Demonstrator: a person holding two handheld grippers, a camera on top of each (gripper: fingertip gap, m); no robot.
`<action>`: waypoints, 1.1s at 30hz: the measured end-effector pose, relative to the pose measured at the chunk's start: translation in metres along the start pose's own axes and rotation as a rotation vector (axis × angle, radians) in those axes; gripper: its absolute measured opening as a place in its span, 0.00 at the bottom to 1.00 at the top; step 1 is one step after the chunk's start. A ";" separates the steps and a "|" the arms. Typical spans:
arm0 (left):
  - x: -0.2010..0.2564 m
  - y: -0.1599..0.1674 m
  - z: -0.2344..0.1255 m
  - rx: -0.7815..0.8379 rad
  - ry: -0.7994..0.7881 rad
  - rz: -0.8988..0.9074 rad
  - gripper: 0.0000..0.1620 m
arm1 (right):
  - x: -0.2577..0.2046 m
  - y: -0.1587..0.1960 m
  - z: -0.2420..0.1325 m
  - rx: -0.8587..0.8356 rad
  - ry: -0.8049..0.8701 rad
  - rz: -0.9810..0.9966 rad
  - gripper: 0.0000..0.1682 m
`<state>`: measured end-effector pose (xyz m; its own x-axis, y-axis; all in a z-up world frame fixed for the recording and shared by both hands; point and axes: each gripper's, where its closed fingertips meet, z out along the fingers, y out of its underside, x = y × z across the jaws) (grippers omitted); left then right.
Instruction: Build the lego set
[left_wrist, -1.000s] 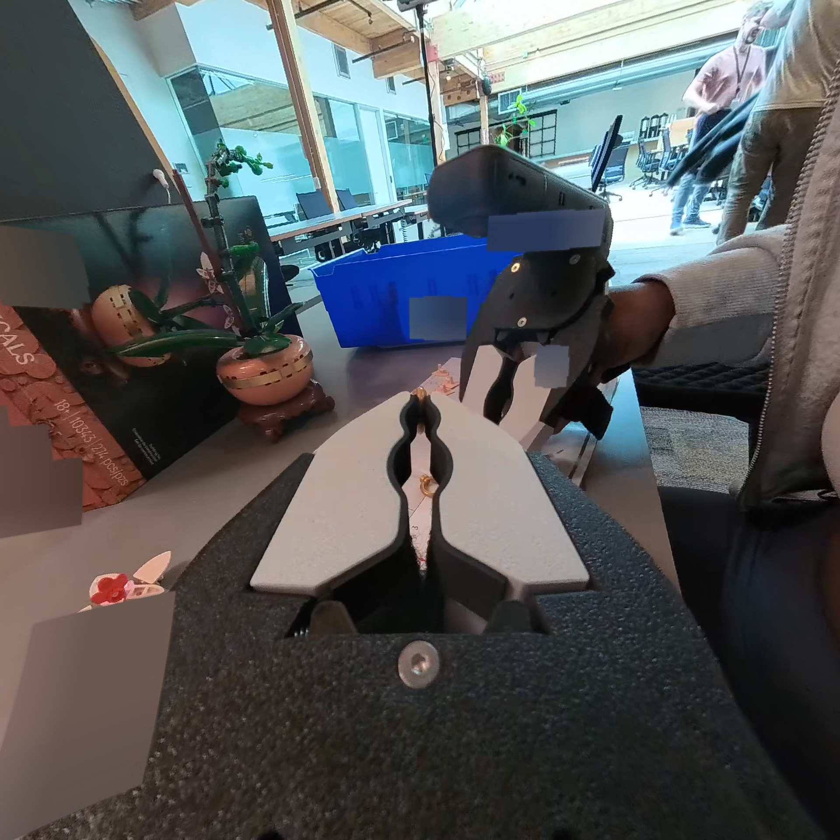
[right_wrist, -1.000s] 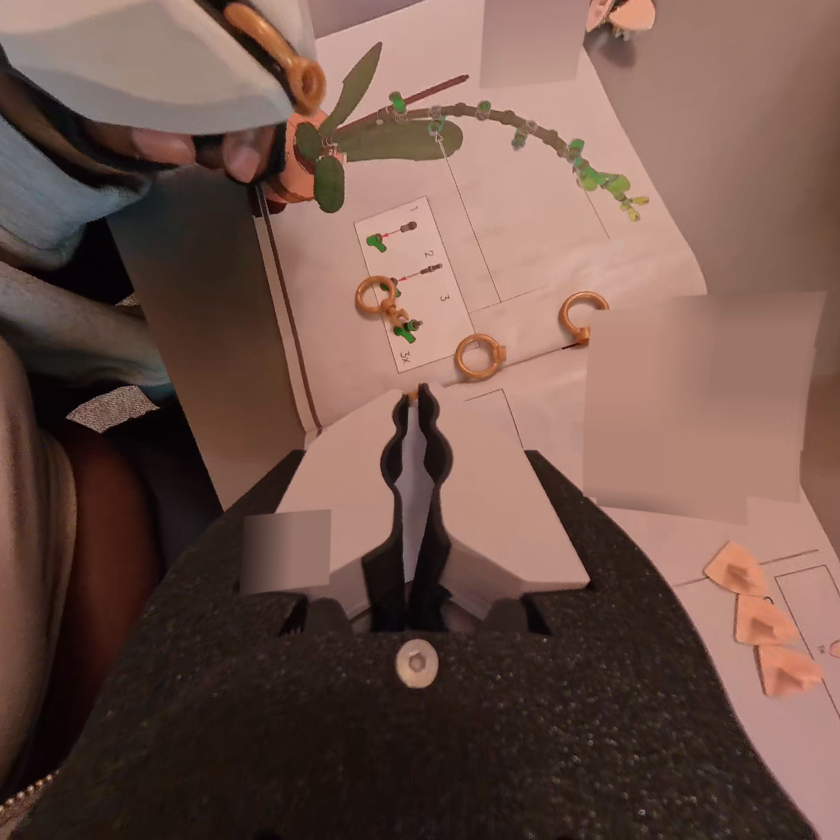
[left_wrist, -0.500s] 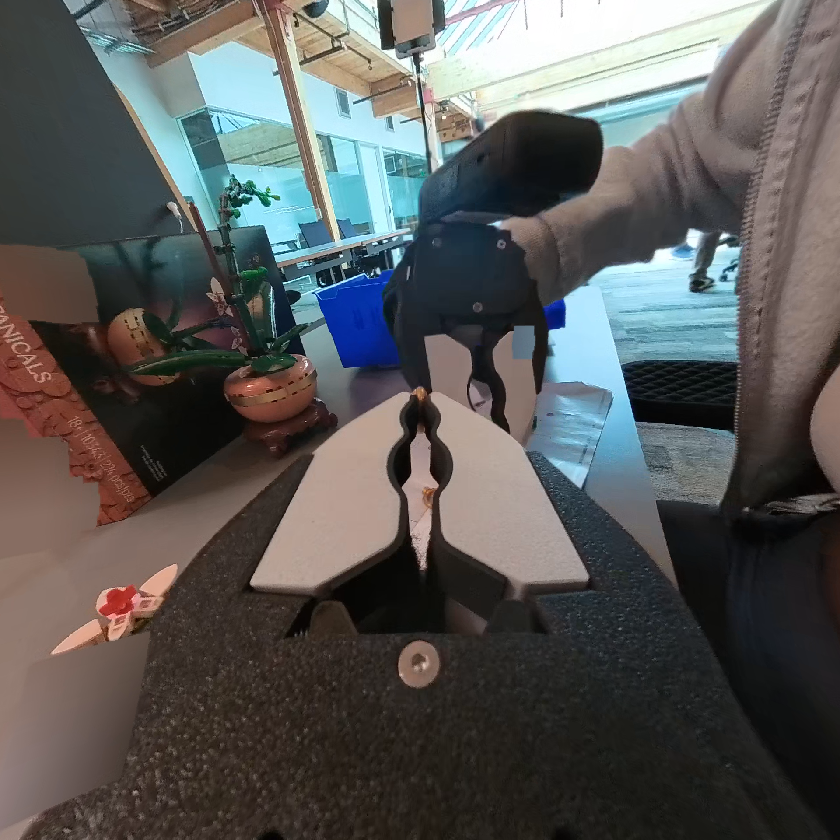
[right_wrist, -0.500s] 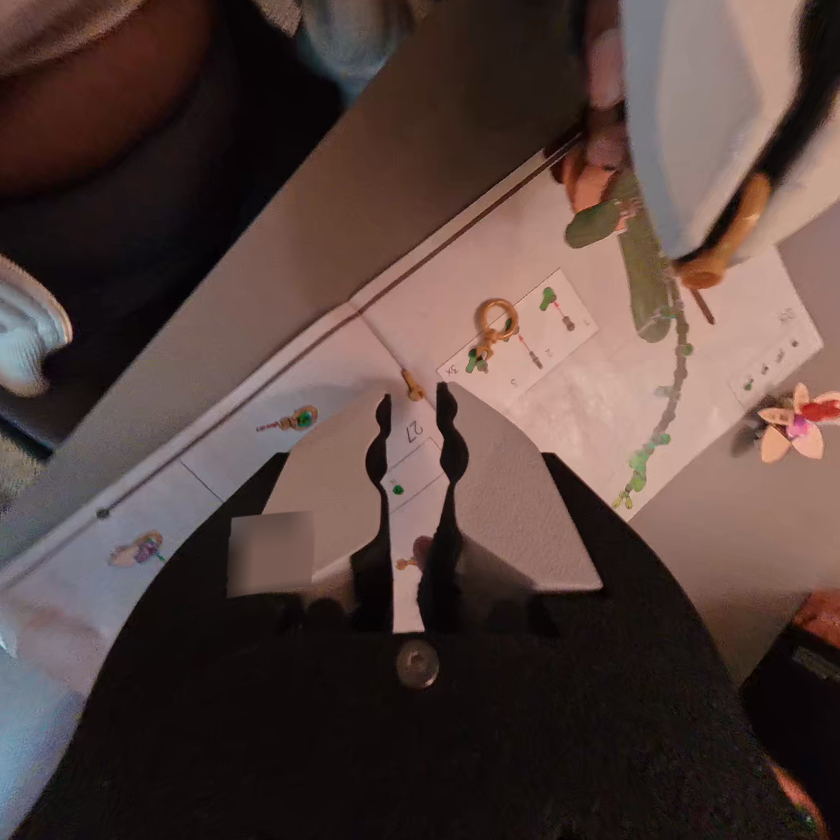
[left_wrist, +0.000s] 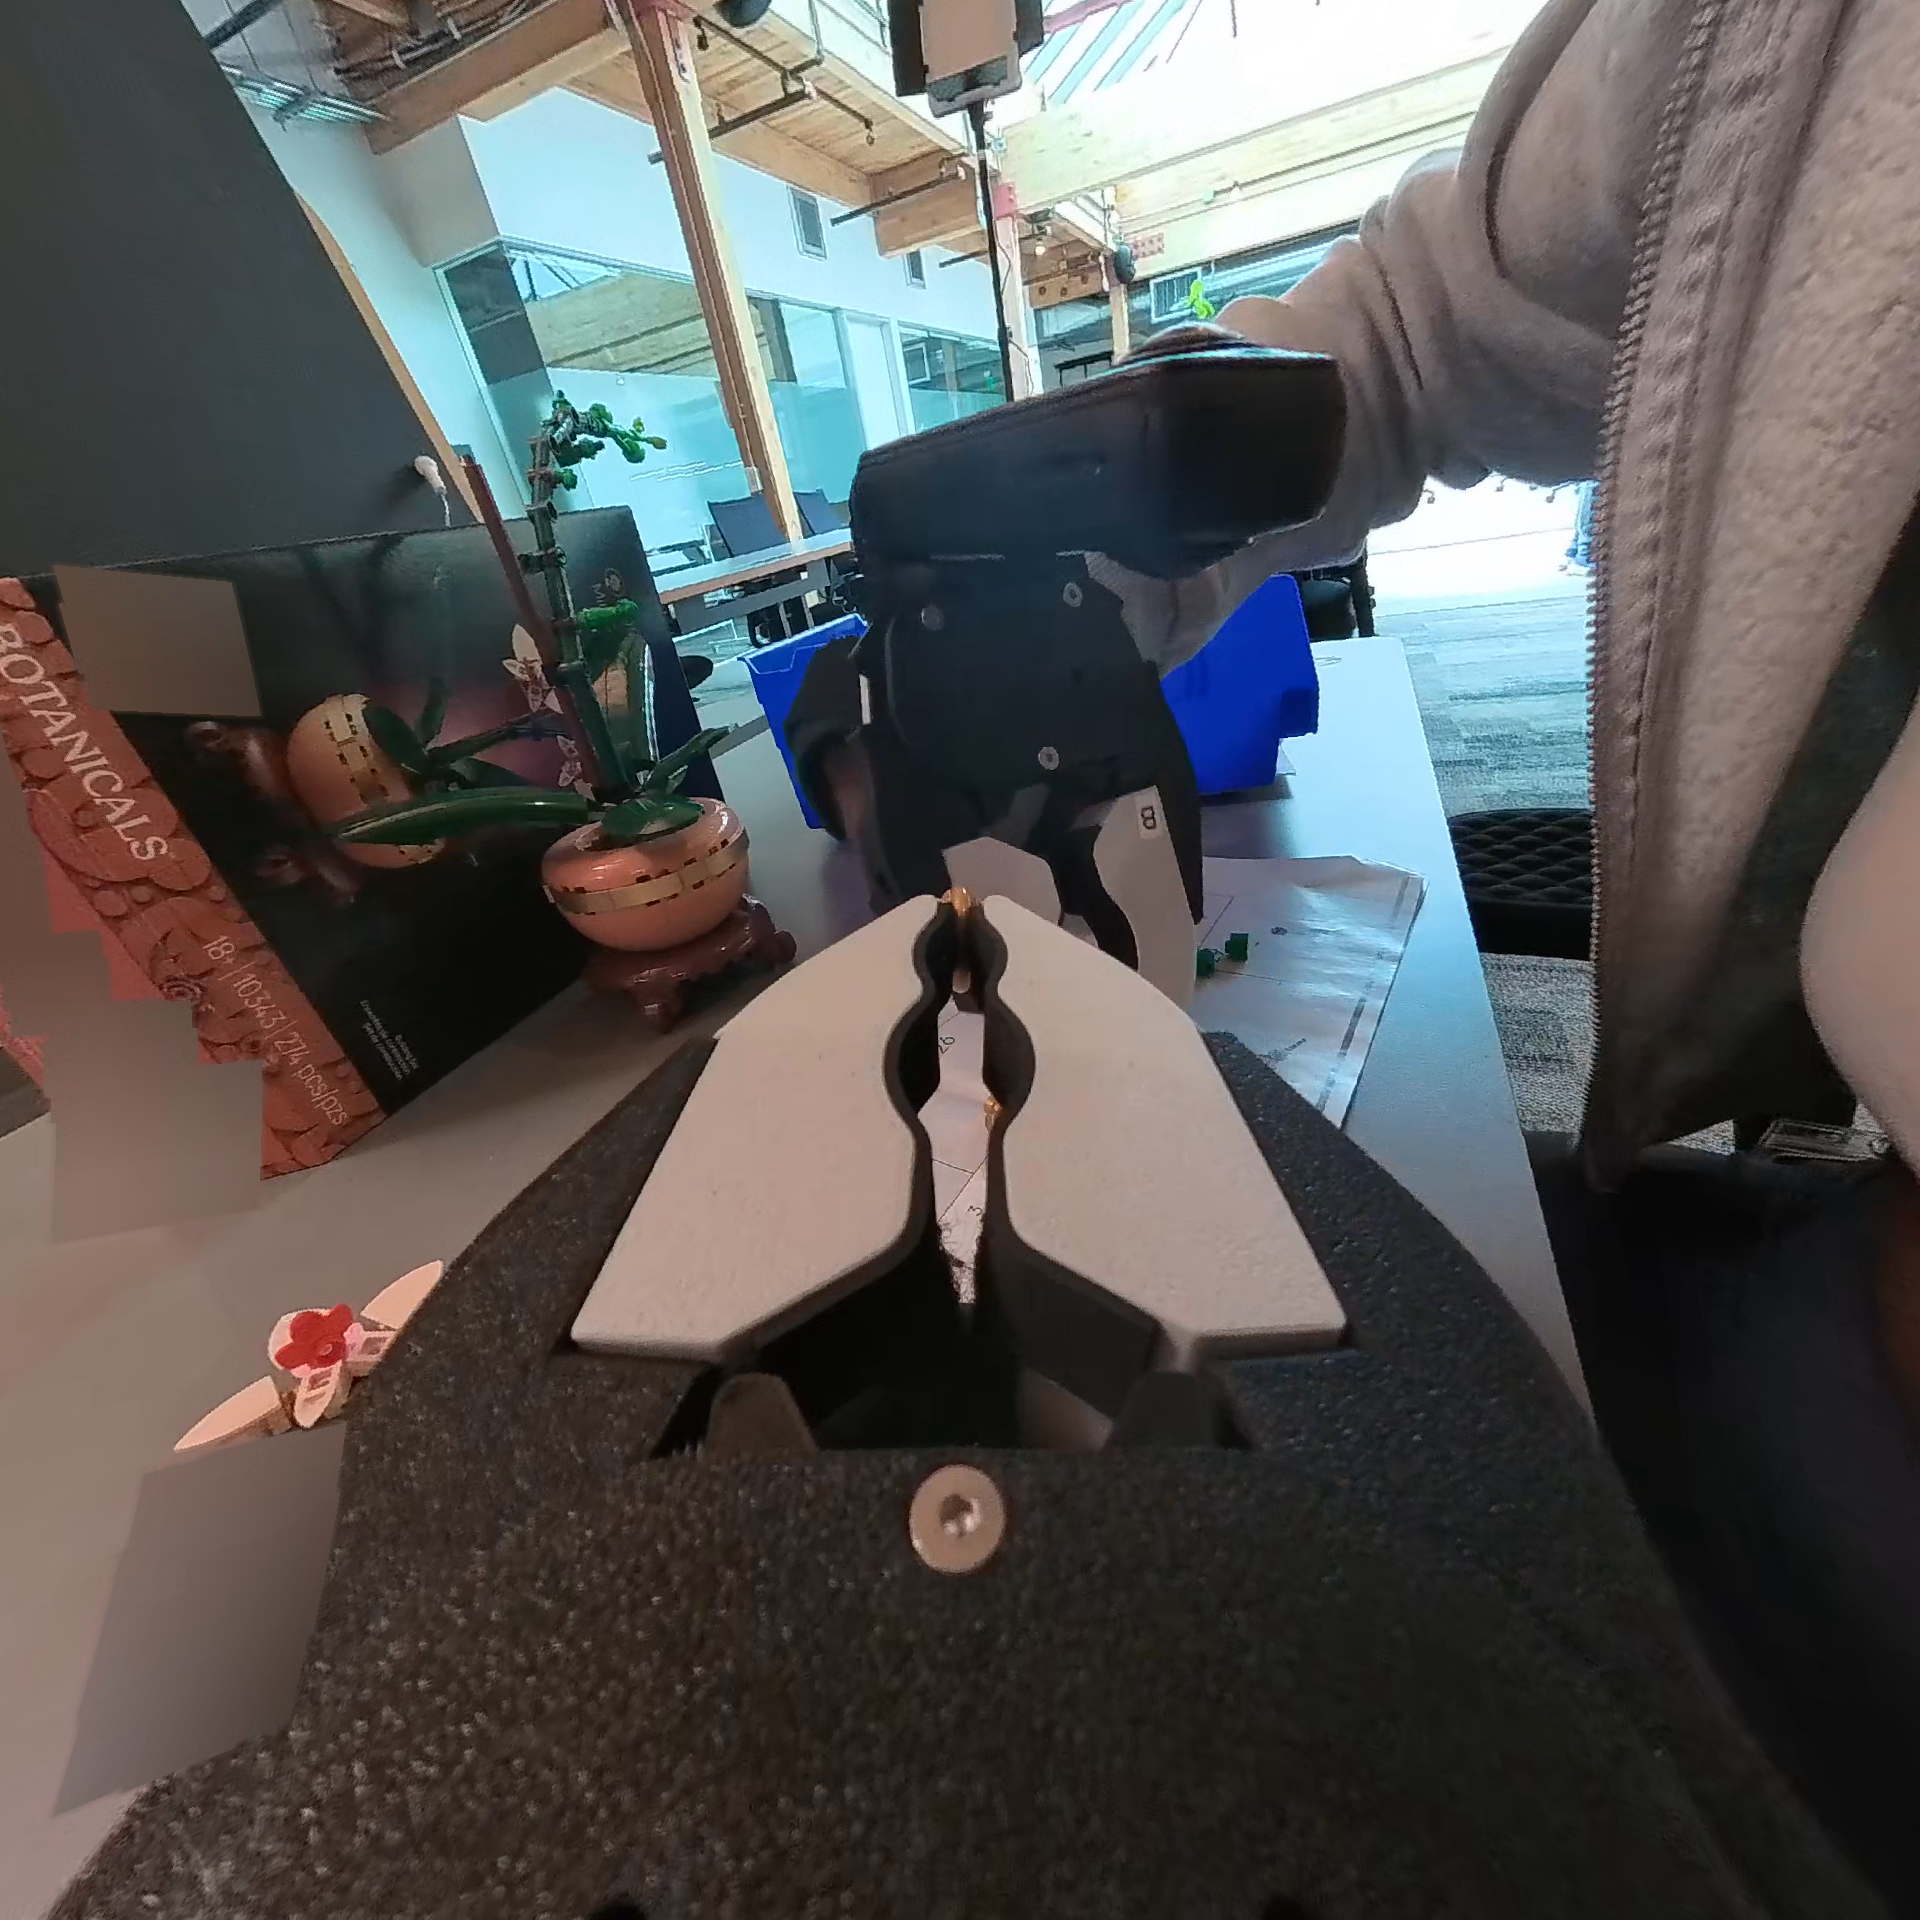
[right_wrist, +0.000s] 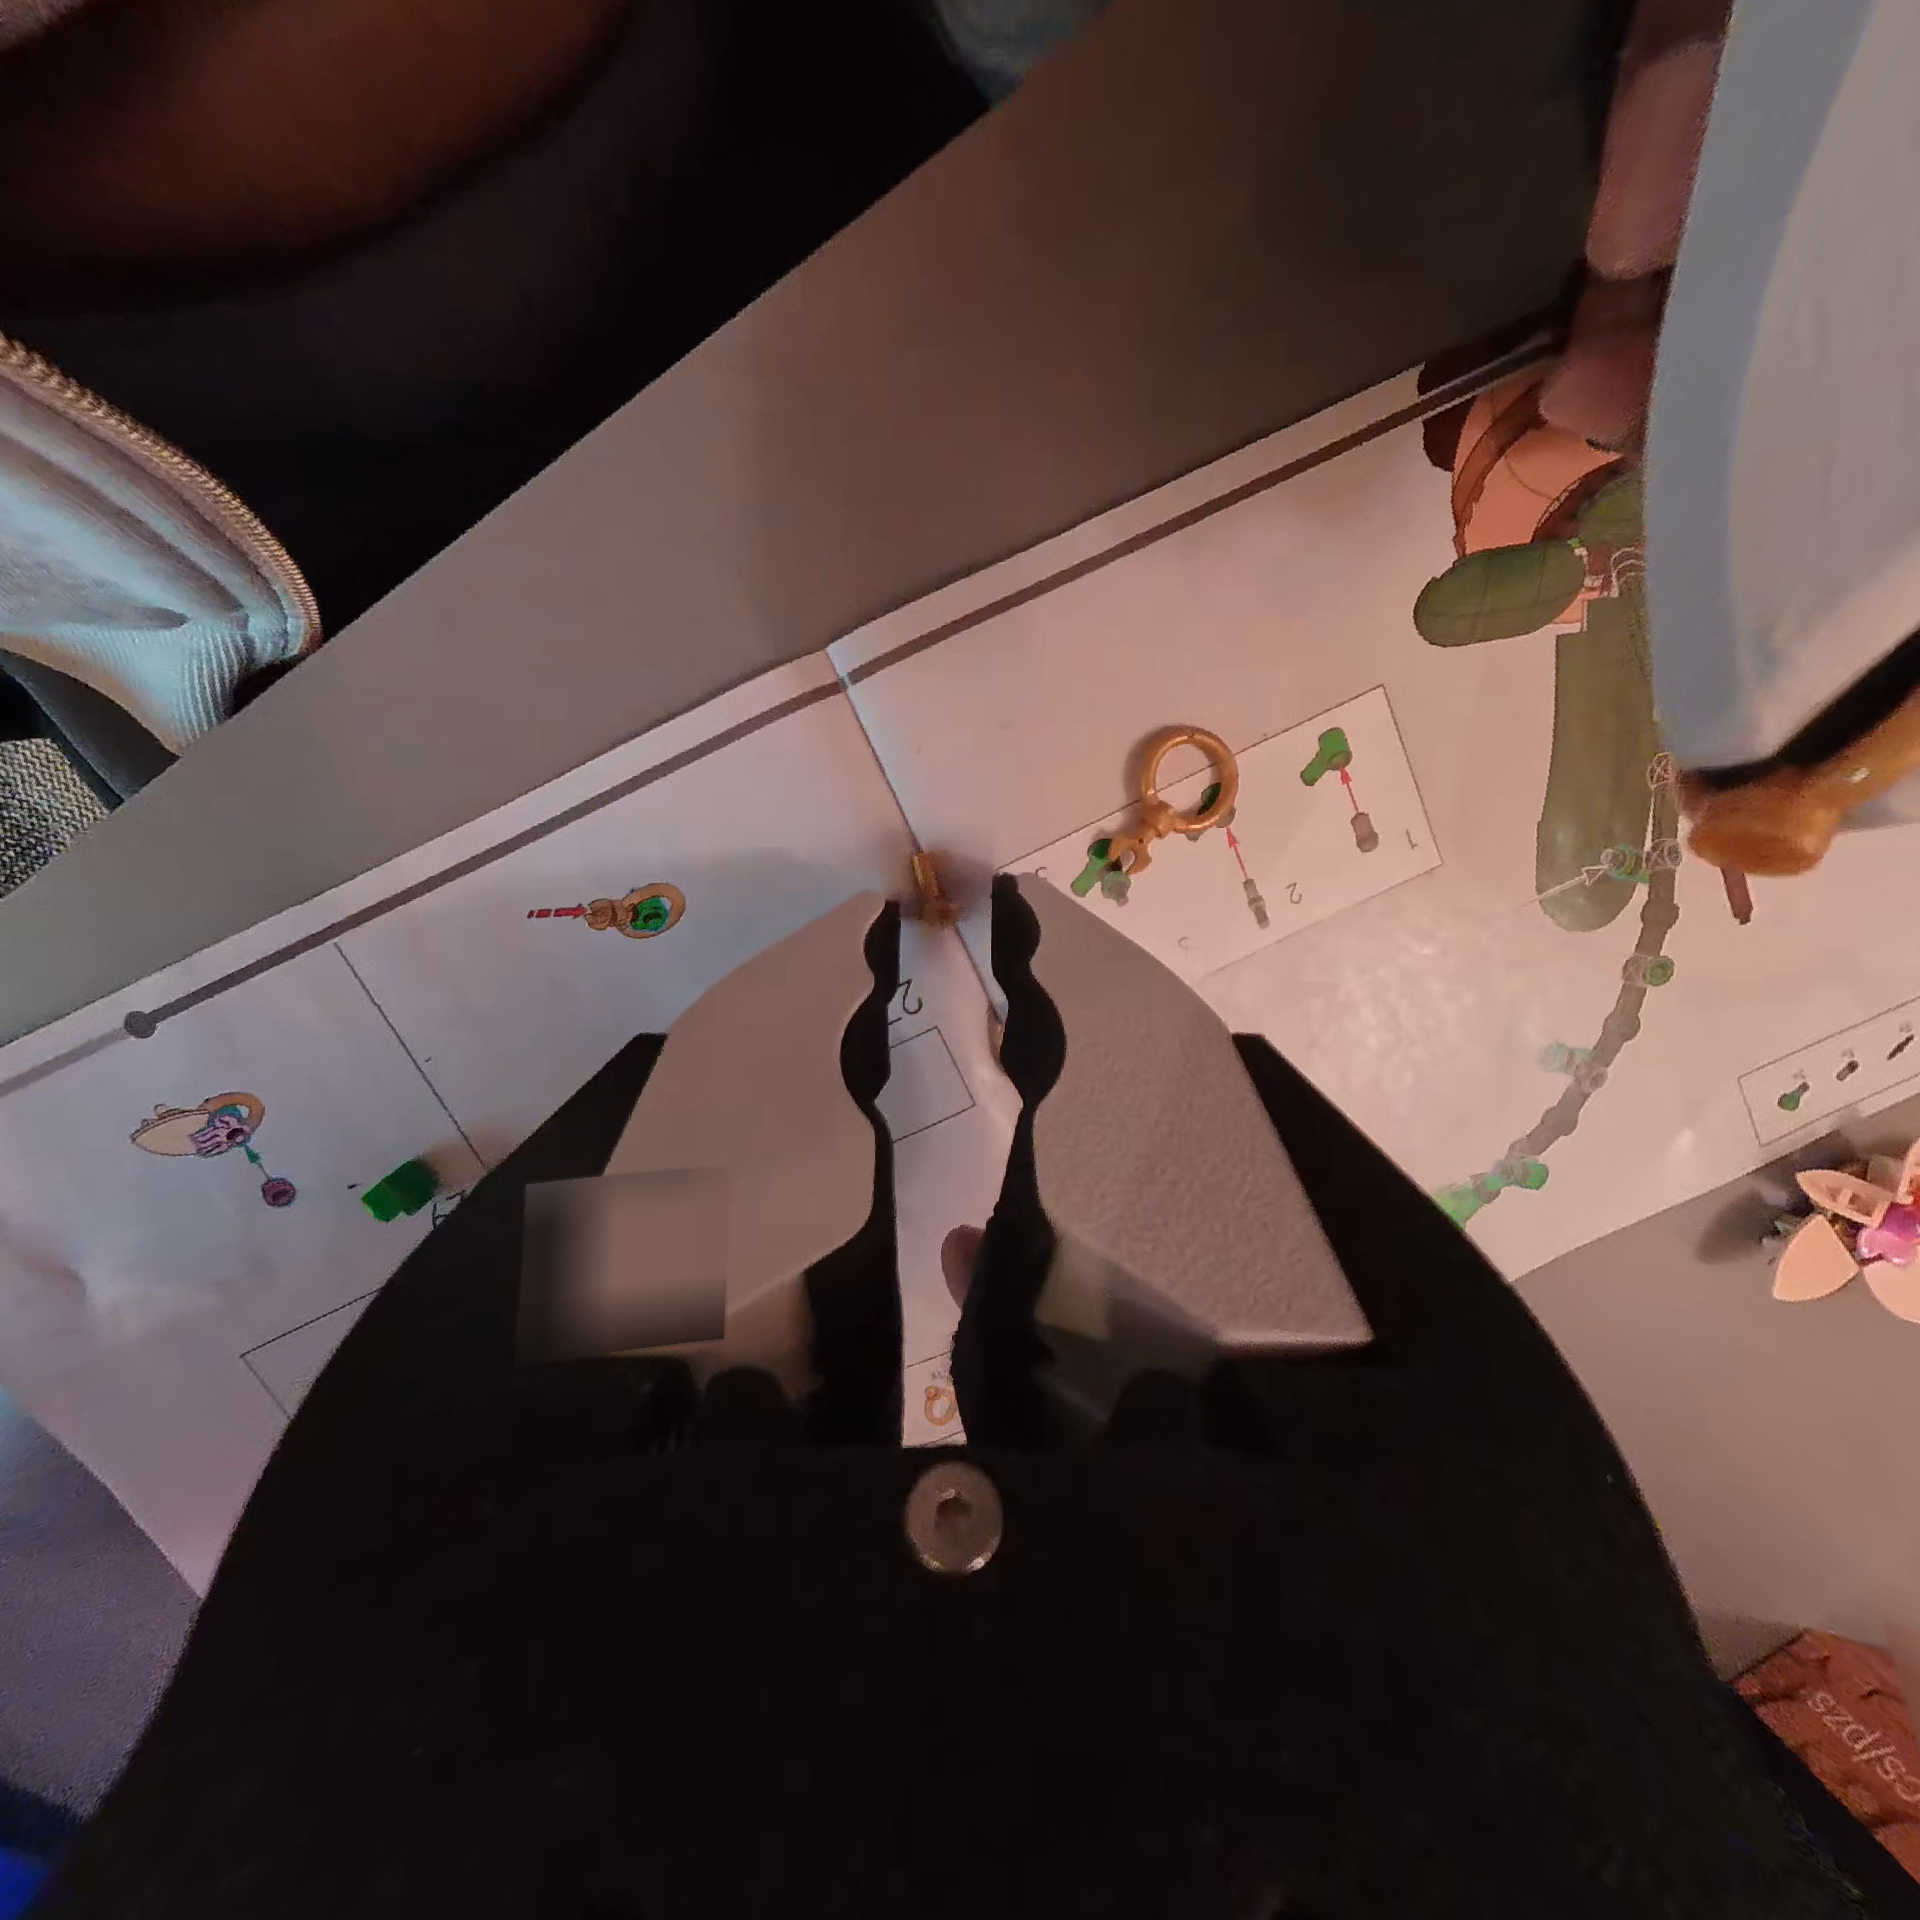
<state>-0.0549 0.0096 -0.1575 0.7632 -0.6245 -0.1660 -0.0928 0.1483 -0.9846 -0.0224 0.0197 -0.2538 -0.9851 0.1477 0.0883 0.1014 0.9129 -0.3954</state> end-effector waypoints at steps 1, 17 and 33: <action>0.000 0.000 0.000 0.000 0.001 0.001 0.01 | 0.000 0.000 0.001 -0.002 -0.002 -0.001 0.10; 0.000 -0.001 -0.001 0.007 0.004 -0.006 0.01 | -0.002 0.004 0.005 -0.005 -0.041 -0.032 0.07; 0.000 -0.001 -0.001 0.004 0.011 -0.007 0.01 | 0.000 -0.002 0.001 0.028 -0.130 0.123 0.04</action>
<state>-0.0552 0.0088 -0.1566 0.7565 -0.6342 -0.1598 -0.0848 0.1471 -0.9855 -0.0230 0.0176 -0.2540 -0.9753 0.2056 -0.0809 0.2204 0.8799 -0.4209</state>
